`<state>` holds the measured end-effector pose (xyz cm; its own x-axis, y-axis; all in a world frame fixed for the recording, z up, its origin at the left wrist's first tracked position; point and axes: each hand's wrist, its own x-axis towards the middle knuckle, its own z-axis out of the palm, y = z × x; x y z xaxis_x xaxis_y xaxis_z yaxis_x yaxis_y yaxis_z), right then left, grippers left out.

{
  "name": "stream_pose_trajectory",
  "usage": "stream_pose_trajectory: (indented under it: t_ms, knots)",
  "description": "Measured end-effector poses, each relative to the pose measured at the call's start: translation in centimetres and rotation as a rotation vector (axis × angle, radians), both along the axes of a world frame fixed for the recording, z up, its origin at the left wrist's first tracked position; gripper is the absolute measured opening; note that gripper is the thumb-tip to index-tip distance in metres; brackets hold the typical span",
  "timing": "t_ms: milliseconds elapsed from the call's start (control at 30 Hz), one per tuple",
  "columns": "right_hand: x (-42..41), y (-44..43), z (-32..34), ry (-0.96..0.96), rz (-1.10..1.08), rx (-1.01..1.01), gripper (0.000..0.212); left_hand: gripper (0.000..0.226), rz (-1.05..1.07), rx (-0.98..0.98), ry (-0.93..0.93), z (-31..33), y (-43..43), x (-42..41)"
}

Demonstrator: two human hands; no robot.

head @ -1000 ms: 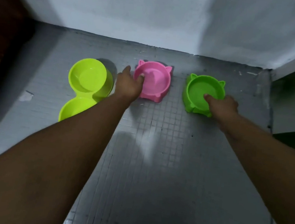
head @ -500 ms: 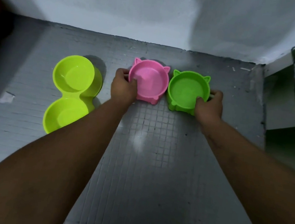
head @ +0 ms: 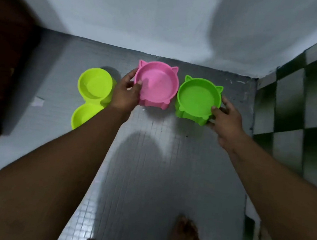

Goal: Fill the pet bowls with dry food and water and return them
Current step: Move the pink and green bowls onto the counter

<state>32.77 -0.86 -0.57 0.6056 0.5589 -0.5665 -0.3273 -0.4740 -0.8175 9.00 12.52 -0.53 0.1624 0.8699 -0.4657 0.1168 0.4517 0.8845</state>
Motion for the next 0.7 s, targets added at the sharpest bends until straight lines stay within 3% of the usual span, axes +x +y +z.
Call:
stream_pose_trajectory:
  t_ms: [433, 700]
  knots:
    - [-6.1, -12.2, 42.4, 0.1, -0.069, 0.146, 0.053, 0.036, -0.01, -0.063, -0.172, 40.9, -11.5, -6.7]
    - [-15.3, -23.1, 57.7, 0.015, -0.214, 0.28, 0.046, 0.043, -0.112, -0.019, -0.255, 55.4, -19.4, -12.8]
